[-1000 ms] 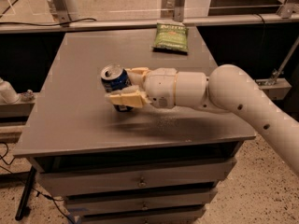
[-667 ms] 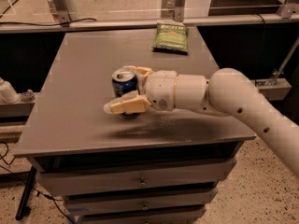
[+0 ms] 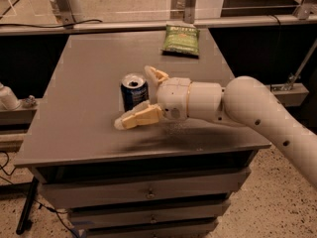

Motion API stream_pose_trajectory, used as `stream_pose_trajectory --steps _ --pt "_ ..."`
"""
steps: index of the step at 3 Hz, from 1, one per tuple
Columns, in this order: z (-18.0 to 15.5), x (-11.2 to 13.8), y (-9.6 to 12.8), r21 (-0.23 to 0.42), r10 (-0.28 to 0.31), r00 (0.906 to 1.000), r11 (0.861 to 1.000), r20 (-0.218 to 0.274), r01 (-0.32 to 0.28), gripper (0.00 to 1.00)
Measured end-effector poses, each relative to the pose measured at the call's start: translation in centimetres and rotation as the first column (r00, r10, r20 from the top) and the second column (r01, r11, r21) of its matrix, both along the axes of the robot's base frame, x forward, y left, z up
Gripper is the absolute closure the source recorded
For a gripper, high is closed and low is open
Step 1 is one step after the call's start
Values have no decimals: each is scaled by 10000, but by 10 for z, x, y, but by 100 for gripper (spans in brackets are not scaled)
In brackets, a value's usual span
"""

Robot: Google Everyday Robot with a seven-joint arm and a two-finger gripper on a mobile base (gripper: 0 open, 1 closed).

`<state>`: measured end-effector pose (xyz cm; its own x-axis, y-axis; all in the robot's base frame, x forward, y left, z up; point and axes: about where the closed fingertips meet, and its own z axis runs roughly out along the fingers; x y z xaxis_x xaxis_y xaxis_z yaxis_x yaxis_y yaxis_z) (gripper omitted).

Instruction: Pick pepsi can

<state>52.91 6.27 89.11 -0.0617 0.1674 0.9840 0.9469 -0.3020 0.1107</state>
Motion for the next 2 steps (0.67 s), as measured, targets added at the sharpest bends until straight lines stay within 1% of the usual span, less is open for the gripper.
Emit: stream_pose_trajectory --steps 1,2 --pt "43 -2 -23 -392 -417 9962 9982 760 448 0" --pt "124 8 -63 -747 -987 9817 9909 1627 1120 0"
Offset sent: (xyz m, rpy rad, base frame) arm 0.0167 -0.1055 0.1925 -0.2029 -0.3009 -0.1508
